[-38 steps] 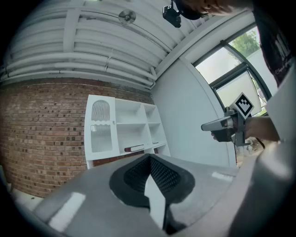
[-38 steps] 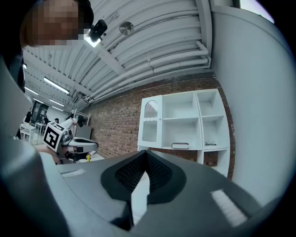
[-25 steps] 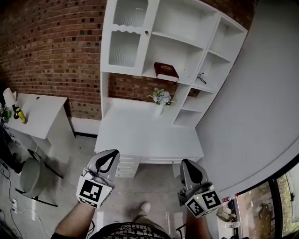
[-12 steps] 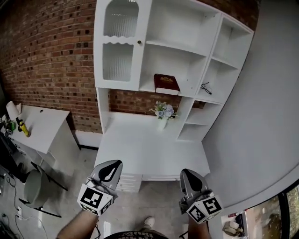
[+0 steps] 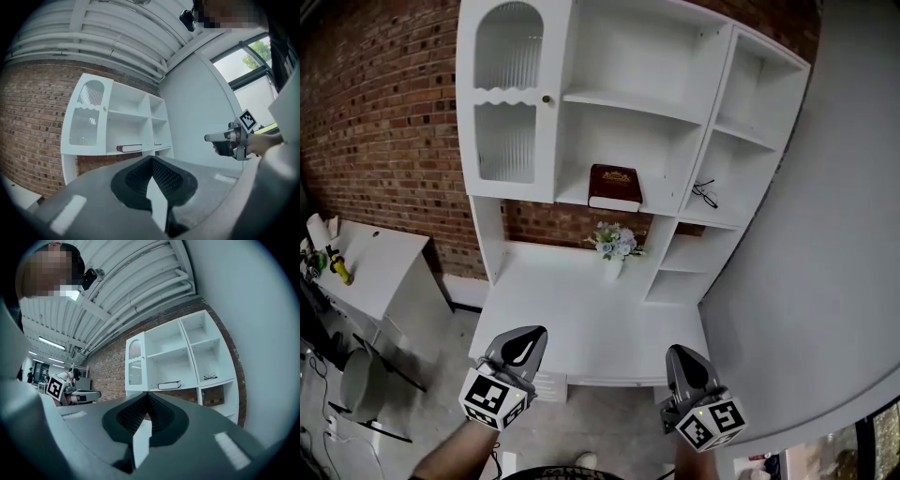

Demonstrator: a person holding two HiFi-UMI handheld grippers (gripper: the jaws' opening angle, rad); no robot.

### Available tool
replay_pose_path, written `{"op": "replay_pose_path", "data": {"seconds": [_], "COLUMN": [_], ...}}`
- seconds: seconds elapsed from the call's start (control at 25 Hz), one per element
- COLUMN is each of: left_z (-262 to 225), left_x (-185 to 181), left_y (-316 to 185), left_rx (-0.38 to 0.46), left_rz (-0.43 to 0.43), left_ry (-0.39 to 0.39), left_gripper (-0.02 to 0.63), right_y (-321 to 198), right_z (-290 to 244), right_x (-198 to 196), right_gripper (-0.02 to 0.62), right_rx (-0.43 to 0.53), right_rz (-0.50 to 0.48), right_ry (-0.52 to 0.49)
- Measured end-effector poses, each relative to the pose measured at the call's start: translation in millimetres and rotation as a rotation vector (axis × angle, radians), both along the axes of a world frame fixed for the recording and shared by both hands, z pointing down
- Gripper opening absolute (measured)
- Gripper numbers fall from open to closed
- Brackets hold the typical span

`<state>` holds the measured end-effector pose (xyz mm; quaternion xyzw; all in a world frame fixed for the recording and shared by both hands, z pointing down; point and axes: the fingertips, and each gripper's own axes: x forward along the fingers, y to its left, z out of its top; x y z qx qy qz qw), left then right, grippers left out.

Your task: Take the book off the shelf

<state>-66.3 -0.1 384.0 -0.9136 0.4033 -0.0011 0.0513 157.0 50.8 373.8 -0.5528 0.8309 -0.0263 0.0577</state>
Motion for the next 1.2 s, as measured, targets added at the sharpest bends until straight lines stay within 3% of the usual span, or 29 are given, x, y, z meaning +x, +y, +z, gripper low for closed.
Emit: {"op": "replay_pose_path", "data": {"seconds": [0.52, 0.96, 1.2], "left_z": [19, 24, 21], "left_x": [50, 24, 21], "left_y": [-54, -71, -90], "left_rx": [-0.04, -0.069, -0.06], "left_rz": [-0.074, -0.137, -0.102], "left_ry": [-0.021, -0.051, -0.036], "left_gripper": [0.0, 0.0, 0.0], "right_y": [-55, -90, -116], "right_z": [3, 15, 14], "right_x": [65, 42, 39], "right_gripper": [0.021, 0.023, 0.021], "right_rx": [-0.001, -0.024, -0.023], "right_rz": [-0.043, -0.119, -0.093], "right_ry": [-0.007, -0.03, -0.03]}}
